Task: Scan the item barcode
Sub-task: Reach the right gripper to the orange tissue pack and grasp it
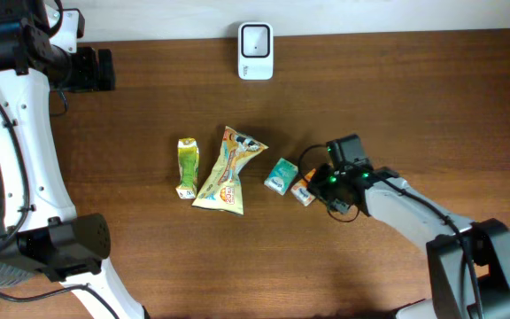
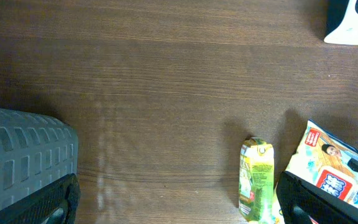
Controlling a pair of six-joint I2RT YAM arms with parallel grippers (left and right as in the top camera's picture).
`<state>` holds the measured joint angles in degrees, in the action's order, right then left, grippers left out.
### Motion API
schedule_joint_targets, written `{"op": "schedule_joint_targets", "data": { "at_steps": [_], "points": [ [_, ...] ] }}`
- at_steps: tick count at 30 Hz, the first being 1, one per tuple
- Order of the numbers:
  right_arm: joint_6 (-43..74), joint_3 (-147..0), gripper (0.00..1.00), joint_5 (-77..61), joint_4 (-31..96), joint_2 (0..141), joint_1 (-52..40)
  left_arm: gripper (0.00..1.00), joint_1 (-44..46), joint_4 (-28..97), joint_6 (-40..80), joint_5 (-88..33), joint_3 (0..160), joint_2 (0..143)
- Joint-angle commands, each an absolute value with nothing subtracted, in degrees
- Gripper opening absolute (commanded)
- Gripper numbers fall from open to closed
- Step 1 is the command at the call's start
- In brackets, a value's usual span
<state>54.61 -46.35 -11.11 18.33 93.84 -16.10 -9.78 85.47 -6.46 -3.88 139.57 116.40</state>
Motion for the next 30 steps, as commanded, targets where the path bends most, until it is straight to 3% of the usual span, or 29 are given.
{"op": "schedule_joint_targets", "data": {
  "at_steps": [1, 3, 4, 6, 9, 13, 15, 16, 20, 23, 24, 27, 30],
  "points": [
    [44.2, -47.0, 0.38, -8.3, 13.0, 94.2, -10.8, 0.99, -10.0, 85.4, -7.2, -4.3, 139.5, 116.5],
    [36.9, -47.0, 0.39, -13.3, 7.4, 94.2, -7.7, 0.99, -10.0, 85.4, -7.2, -4.3, 139.5, 116.5],
    [34.4, -47.0, 0.47, -17.2, 5.5, 94.2, -6.5, 0.99, -10.0, 85.4, -7.2, -4.3, 139.5, 116.5],
    [34.3, -47.1, 0.57, -25.5, 6.6, 94.2, -5.3, 0.99, -10.0, 85.4, -7.2, -4.3, 139.5, 116.5],
    [38.2, -47.1, 0.61, -32.8, 14.4, 94.2, -5.3, 0.99, -10.0, 85.4, -7.2, -4.3, 139.5, 116.5],
    [42.7, -46.8, 0.57, -25.8, 23.2, 94.2, -5.7, 0.99, -10.0, 85.4, -7.2, -4.3, 139.5, 116.5],
    [44.3, -45.8, 0.51, -21.7, 22.9, 94.4, -6.9, 0.99, -10.0, 85.4, -7.2, -4.3, 139.5, 116.5],
    [44.5, -45.5, 0.43, -20.8, 22.0, 94.8, -8.0, 0.99, -10.0, 85.4, -7.2, -4.3, 139.5, 116.5],
    [47.3, -45.5, 0.39, -16.6, 17.7, 97.2, -12.3, 0.99, -10.0, 85.4, -7.2, -4.3, 139.5, 116.5],
    [47.2, -45.5, 0.15, -14.3, 16.6, 97.2, -12.5, 0.99, -10.0, 85.4, -7.2, -4.3, 139.5, 116.5],
    [47.2, -45.5, 0.14, -14.4, 16.0, 97.2, -12.5, 0.99, -10.0, 85.4, -7.2, -4.3, 139.5, 116.5],
    [46.6, -45.5, 0.35, -13.7, 14.2, 97.2, -12.4, 0.99, -10.0, 85.4, -7.2, -4.3, 139.5, 116.5],
    [27.9, -46.1, 0.33, -17.2, 4.8, 97.2, -11.4, 0.99, -10.0, 85.4, -7.2, -4.3, 139.5, 116.5]
  ]
}}
